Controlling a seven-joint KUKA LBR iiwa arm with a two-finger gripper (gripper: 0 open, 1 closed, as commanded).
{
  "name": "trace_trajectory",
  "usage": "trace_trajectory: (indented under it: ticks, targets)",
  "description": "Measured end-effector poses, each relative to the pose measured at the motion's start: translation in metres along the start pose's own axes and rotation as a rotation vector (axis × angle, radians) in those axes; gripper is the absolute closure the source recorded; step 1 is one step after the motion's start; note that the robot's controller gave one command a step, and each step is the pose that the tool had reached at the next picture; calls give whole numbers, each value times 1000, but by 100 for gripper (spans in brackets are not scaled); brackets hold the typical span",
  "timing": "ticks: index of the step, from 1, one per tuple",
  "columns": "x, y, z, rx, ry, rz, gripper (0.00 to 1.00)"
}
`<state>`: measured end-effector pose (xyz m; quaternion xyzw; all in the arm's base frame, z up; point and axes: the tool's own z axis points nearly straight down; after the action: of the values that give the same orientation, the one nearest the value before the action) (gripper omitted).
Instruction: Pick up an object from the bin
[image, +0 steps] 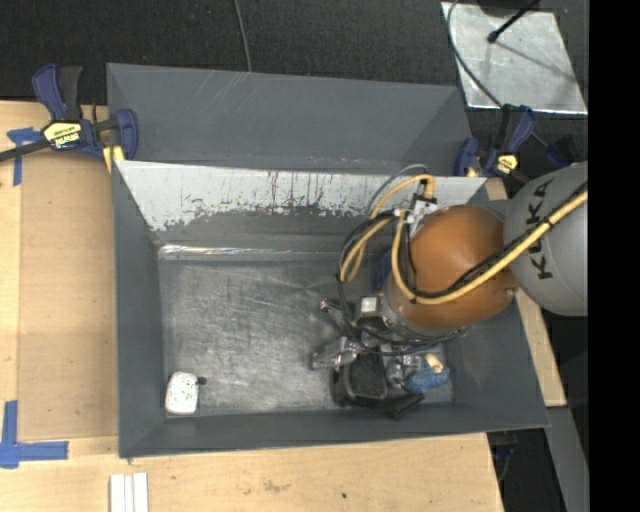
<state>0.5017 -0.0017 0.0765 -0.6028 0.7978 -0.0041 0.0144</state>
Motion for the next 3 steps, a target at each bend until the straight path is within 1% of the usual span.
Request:
trace_trajectory:
  ticks: [1,2,3]
  targets:
    - [-2,-3,-2,-15,10,4,0]
    - [-3,-3,-3,-14,9,2,100]
    - [-4,-4,-53,-22,16,5,100]
